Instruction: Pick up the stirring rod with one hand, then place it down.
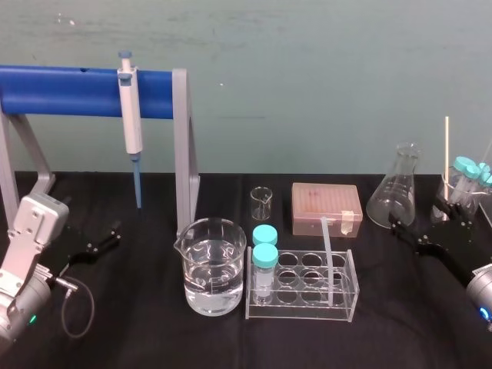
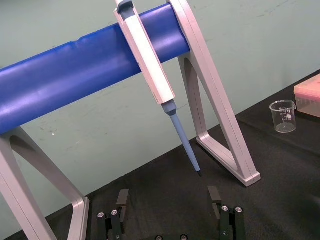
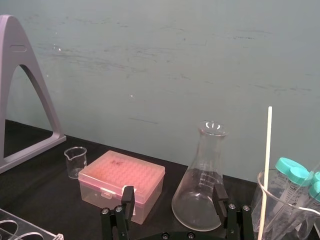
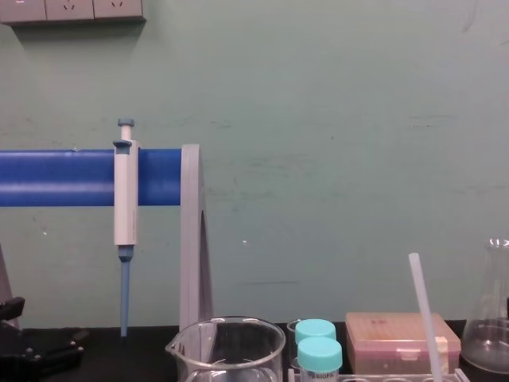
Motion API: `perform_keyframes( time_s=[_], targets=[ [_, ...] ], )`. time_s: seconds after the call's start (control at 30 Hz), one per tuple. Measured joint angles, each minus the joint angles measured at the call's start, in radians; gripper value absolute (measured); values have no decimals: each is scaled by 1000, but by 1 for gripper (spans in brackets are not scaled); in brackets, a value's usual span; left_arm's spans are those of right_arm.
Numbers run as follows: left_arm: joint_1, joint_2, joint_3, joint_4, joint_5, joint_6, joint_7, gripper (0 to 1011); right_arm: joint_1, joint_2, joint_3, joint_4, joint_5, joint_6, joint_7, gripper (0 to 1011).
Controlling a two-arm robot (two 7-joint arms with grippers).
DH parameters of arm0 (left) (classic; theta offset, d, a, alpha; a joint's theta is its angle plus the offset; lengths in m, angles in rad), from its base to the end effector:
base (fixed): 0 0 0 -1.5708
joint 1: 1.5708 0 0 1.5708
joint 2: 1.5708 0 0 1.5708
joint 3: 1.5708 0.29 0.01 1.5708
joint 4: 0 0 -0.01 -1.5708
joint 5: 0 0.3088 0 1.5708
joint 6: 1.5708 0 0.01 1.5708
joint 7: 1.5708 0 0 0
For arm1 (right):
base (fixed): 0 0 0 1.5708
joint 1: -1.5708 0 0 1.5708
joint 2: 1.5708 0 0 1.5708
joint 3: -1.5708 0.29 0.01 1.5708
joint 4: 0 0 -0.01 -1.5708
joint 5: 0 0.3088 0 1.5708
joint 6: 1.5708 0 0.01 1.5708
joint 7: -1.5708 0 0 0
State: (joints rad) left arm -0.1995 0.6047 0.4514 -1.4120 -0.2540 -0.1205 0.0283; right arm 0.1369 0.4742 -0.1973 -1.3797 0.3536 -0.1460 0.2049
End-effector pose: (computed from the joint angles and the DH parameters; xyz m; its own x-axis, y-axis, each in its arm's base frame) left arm 0.3581 0.0827 -0.3023 0.2923 0.8803 0.3737 -0.9553 0.2873 0.0703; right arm 0.3597 -0.1083 -0.3017 0.3016 -0.9431 0.1400 0.9528 0.3036 -0.0074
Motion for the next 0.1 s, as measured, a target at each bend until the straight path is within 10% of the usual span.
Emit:
perform_keyframes(
  time_s=[0.1],
  targets=[
    [0,0,0,0,0,0,0,1000,0,0,0,0,1,0,1,1002]
  ],
)
